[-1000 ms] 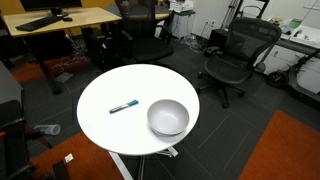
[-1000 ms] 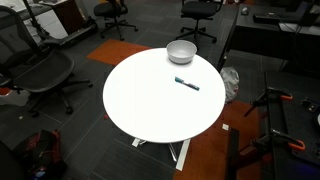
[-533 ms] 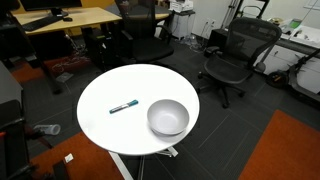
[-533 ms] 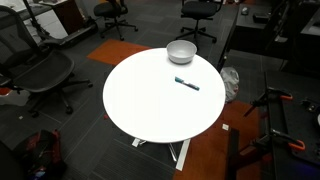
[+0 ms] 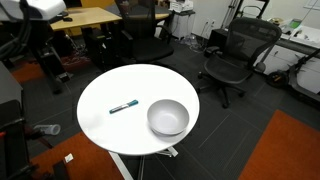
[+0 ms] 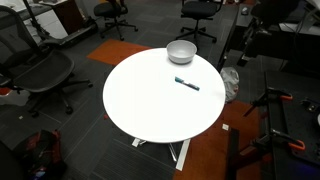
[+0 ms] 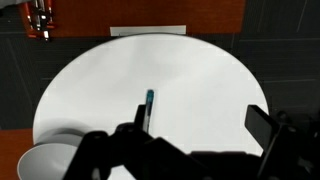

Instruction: Place the marker inside the bowl

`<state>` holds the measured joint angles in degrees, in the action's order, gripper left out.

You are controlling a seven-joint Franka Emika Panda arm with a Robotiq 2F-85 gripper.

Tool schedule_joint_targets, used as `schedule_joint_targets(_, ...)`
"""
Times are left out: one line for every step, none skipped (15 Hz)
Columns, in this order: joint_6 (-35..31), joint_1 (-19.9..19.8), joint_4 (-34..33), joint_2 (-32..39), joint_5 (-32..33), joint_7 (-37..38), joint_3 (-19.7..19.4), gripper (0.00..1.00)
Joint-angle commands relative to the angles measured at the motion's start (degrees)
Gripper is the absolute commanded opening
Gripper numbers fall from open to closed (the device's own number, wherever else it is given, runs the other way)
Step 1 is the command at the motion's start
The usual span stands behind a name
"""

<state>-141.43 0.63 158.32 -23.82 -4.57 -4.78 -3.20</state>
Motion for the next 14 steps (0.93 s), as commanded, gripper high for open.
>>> schedule_joint_targets(-7.3, 0.1, -0.9, 6.9, -1.7, 1.3, -0.1, 1.0)
schedule_joint_targets(-9.5, 0.2, -0.9, 8.4, -2.1, 1.4, 0.0, 1.0)
schedule_joint_targets(-11.7, 0.0, -1.0, 10.1, -2.0, 1.9, 0.3, 1.0)
schedule_joint_targets(-13.6, 0.0, -1.0, 11.5, -1.9, 2.1, 0.4, 1.0)
schedule_joint_targets(-16.0, -0.2, -1.0, 13.2, -1.6, 2.9, 0.7, 1.0)
schedule_joint_targets(-17.6, -0.2, -1.2, 14.6, -1.6, 3.1, 0.7, 1.0)
schedule_joint_targets(-19.5, -0.5, -1.3, 16.2, -0.8, 4.1, 1.1, 1.0)
schedule_joint_targets(-20.8, -0.5, -1.5, 17.6, -0.7, 4.9, 1.3, 1.0)
schedule_joint_targets(-22.1, -1.0, -1.7, 19.0, 0.5, 6.3, 1.7, 1.0)
schedule_joint_targets(-23.3, -1.2, -2.0, 20.5, 1.5, 7.6, 2.0, 1.0)
schedule_joint_targets(-24.3, -1.5, -2.3, 21.7, 3.0, 9.2, 2.3, 1.0)
schedule_joint_targets(-25.0, -1.6, -2.7, 22.9, 4.2, 10.7, 2.4, 1.0)
schedule_joint_targets(-25.7, -1.6, -3.4, 24.3, 5.8, 12.2, 2.3, 1.0)
schedule_joint_targets(-26.2, -1.7, -4.2, 25.7, 7.7, 13.9, 2.1, 1.0)
